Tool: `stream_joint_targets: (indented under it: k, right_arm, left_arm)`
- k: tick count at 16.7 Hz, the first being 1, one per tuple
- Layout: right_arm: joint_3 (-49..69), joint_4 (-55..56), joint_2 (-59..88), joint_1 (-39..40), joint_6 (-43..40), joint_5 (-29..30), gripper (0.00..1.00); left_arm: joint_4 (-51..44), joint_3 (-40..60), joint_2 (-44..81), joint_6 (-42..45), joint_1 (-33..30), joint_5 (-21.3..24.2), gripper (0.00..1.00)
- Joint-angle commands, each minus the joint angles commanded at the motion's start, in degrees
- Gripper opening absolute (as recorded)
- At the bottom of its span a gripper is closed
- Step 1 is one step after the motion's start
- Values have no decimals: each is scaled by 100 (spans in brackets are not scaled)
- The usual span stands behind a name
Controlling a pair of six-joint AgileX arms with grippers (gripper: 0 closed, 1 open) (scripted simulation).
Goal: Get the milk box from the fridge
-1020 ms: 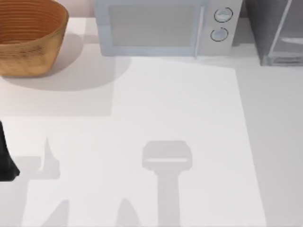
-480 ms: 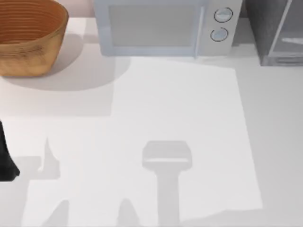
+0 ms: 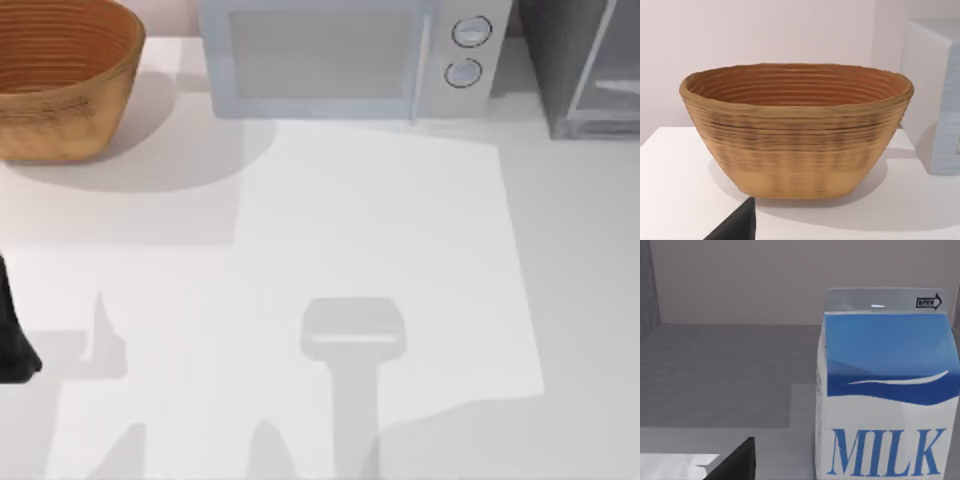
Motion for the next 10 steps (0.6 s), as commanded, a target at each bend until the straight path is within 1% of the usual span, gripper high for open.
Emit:
stream_joint_targets:
  k: [4,10]
  right_arm:
    - [215,-129,116,16,-1,18,100]
    - [1507,-874,619,210,-8,218,100]
  left_arm:
    - [0,0,0,0,0,0,100]
    - [0,0,0,0,0,0,100]
